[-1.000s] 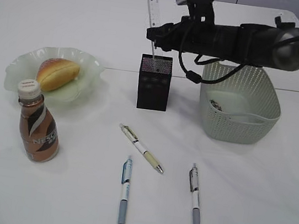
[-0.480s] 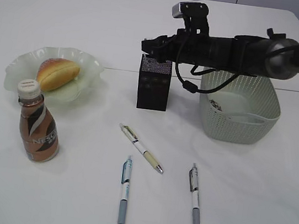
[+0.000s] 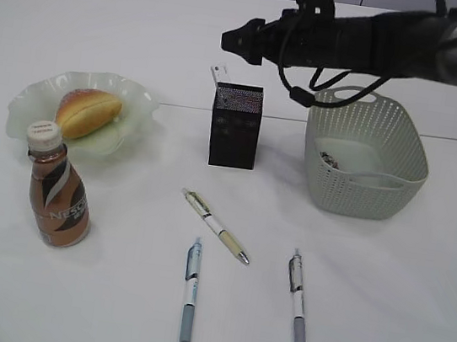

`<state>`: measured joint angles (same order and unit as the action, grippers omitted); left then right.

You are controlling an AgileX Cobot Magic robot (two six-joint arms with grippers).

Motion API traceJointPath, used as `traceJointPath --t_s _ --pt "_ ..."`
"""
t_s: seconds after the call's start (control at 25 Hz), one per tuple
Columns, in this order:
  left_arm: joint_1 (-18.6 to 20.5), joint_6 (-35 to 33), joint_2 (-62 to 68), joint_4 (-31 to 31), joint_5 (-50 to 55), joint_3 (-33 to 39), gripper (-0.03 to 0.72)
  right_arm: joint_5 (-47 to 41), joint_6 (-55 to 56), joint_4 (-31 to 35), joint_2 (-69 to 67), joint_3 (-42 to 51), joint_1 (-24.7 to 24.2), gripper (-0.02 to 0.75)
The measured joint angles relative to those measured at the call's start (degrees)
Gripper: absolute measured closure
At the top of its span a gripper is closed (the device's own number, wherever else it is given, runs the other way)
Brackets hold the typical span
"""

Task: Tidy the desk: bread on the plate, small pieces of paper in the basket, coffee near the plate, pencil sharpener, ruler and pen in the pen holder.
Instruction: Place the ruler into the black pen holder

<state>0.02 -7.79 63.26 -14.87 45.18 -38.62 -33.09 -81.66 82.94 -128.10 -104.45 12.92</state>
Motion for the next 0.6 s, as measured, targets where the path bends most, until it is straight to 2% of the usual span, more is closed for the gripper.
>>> traceJointPath --t_s 0.16,0.4,0.52,0.6 --pt "0.0 0.0 0.0 0.0 0.0 0.0 0.255 -1.7 19.89 -18.32 5.8 0.0 0.0 0.33" --pt "0.0 0.0 0.0 0.05 0.0 0.0 0.255 -12.9 45.49 -44.82 15.89 0.0 1.45 0.33" --pt "0.0 0.0 0.0 0.05 0.0 0.0 0.255 -21.0 56.33 -56.28 19.41 0.0 3.44 0.33" --pt "0.0 0.0 0.0 -0.06 0.0 0.0 0.255 -24.47 60.48 -60.94 20.96 0.0 4.87 0.33"
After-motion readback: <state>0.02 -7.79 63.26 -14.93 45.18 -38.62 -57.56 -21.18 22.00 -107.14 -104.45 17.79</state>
